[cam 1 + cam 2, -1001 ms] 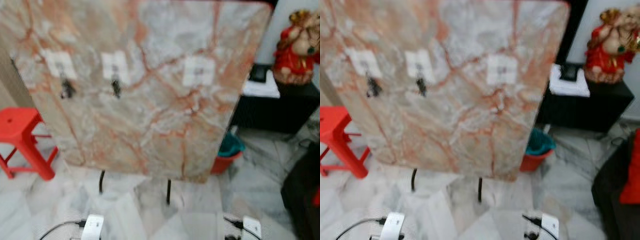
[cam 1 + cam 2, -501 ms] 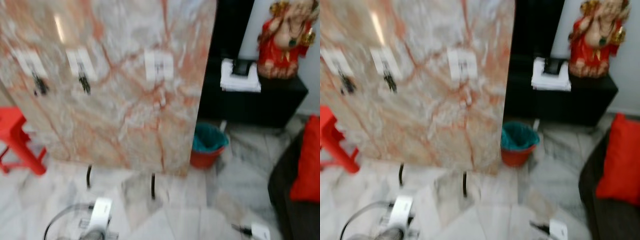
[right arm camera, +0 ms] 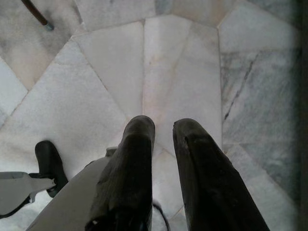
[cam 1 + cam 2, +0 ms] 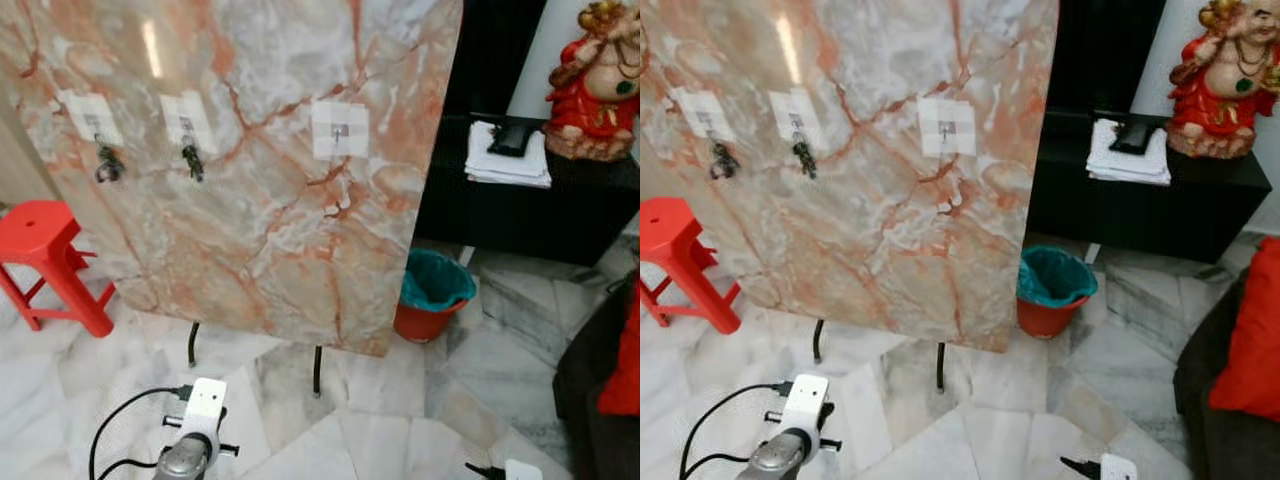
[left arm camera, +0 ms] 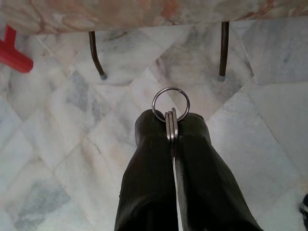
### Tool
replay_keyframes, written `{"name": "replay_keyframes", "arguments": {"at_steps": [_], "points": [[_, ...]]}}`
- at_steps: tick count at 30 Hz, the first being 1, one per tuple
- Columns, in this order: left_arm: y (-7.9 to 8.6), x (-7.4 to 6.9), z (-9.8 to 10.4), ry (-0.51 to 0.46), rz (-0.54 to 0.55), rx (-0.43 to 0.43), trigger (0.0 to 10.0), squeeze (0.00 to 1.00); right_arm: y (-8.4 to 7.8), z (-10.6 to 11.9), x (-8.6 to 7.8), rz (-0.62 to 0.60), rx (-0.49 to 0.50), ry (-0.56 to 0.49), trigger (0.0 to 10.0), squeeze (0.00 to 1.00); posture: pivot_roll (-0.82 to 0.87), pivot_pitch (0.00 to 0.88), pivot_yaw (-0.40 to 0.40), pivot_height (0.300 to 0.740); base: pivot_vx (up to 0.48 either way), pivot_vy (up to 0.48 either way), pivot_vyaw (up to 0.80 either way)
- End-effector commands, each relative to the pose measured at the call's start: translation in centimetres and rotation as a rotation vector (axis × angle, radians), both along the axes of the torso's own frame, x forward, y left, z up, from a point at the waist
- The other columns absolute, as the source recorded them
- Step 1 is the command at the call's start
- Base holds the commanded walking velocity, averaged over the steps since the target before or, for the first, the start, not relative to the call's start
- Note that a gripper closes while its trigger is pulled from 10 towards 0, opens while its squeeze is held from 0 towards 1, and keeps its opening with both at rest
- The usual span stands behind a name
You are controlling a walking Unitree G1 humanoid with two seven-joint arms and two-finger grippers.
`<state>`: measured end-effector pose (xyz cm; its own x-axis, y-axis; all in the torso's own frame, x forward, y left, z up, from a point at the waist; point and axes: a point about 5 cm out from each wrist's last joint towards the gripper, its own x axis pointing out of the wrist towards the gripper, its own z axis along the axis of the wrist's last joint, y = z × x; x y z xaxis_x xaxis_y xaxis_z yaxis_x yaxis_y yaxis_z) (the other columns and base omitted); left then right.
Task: Hang keys on a hook
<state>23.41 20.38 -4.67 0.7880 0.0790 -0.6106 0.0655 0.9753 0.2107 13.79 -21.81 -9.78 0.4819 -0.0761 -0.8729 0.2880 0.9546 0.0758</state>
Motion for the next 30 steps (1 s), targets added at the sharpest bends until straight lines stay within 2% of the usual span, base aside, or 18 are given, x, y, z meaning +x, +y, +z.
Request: {"name": "replay_keyframes", "arguments": {"at_steps": [1, 2, 7, 13, 17, 18, 20, 23, 26, 30], "points": [[-0.6, -0.5, -0.4, 0.007, -0.025, -0.009, 10.0, 0.0, 0.5, 0.0, 0.3, 0.001, -0.008, 0.004, 10.0, 0.0, -0.02, 0.0, 0.041, 0.74, 0.0, -0.382, 0.0], [-0.6, -0.5, -0.4, 0.007, -0.025, -0.009, 10.0, 0.0, 0.5, 0.0, 0.3, 0.001, -0.008, 0.004, 10.0, 0.0, -0.02, 0.0, 0.041, 0.74, 0.0, -0.382, 0.0], [-1.0, -0.7, -0.5, 0.0, -0.044, -0.016, 10.0, 0.0, 2.9, 0.0, 1.4, 0.023, 0.003, 0.006, 10.0, 0.0, 0.0, 0.0, 0.036, 0.74, 0.0, -0.379, 0.0], [-0.9, 0.1, 0.2, -0.056, -0.063, 0.004, 10.0, 0.0, 3.7, 0.0, 1.7, 0.034, 0.009, 0.003, 10.0, 0.0, 0.02, 0.0, 0.039, 0.74, 0.0, -0.109, 0.0], [-0.7, 1.7, 2.1, -0.209, -0.074, -0.007, 10.0, 0.0, 3.9, -0.1, 1.4, 0.058, 0.003, 0.009, 10.0, 0.0, 0.02, 0.0, 0.041, 0.74, 0.0, 0.0, 0.0], [-0.7, 1.7, 2.1, -0.209, -0.074, -0.007, 10.0, 0.0, 3.9, -0.1, 1.4, 0.058, 0.003, 0.009, 10.0, 0.0, 0.02, 0.0, 0.041, 0.74, 0.0, 0.0, 0.0], [-0.7, 2.4, 3.4, -0.315, -0.078, -0.014, 10.0, 0.0, 3.9, -0.2, 1.3, 0.077, 0.0, 0.014, 10.0, 0.0, 0.0, 0.0, 0.028, 0.74, 0.0, 0.0, 0.0], [-1.0, 3.3, 4.8, -0.42, -0.072, -0.025, 10.0, 0.0, 3.5, -0.1, 1.5, 0.076, -0.006, 0.008, 10.0, 0.0, -0.02, 0.0, -0.003, 0.74, 0.0, 0.0, 0.0], [-2.5, 4.7, 7.8, -0.615, -0.095, -0.038, 10.0, 0.0, 2.5, 0.3, 2.1, 0.112, -0.04, -0.006, 10.0, 0.0, 0.0, 0.0, -0.027, 0.74, 0.0, 0.0, 0.0], [-4.1, 4.4, 9.1, -0.699, -0.135, -0.057, 10.0, 0.0, 1.5, 0.6, 2.5, 0.113, -0.064, -0.014, 10.0, 0.0, -0.01, 0.0, -0.031, 0.74, 0.0, 0.0, 0.0]]}}
